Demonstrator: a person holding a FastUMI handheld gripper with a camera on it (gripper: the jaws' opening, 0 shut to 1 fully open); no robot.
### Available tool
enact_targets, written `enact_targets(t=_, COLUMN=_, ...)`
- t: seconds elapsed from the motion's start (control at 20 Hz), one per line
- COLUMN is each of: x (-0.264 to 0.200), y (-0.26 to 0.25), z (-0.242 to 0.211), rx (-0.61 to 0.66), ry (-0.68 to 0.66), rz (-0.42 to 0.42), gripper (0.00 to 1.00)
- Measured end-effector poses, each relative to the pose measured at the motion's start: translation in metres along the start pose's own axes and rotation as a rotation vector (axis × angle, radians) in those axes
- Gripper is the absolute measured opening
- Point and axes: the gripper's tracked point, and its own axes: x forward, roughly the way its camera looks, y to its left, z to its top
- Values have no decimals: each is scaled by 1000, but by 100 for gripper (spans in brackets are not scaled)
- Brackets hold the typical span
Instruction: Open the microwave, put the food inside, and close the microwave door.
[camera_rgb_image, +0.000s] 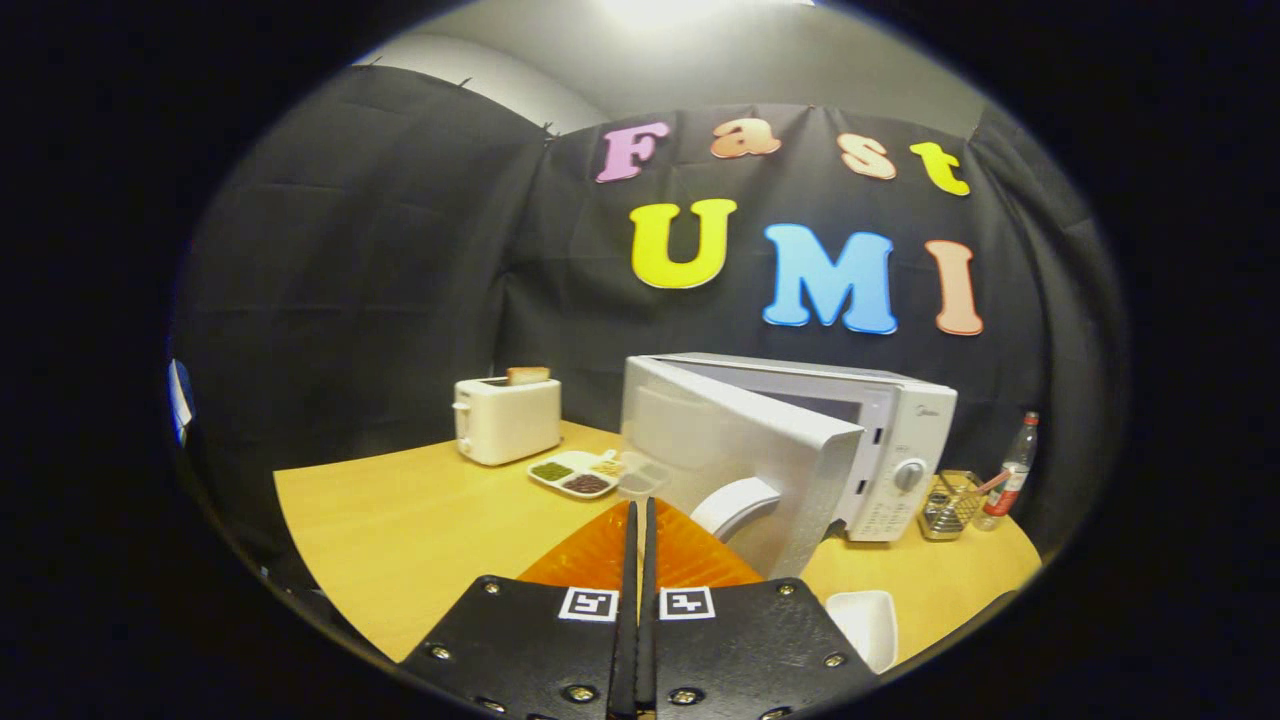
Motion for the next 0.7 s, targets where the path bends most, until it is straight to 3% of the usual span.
enact_targets(t=0.4, x=62, y=-118, z=2, rx=58, ry=-16, rz=-256, gripper=1)
enact_targets(t=0.7, x=112, y=-152, z=-7, rx=109, ry=21, rz=-305, gripper=1)
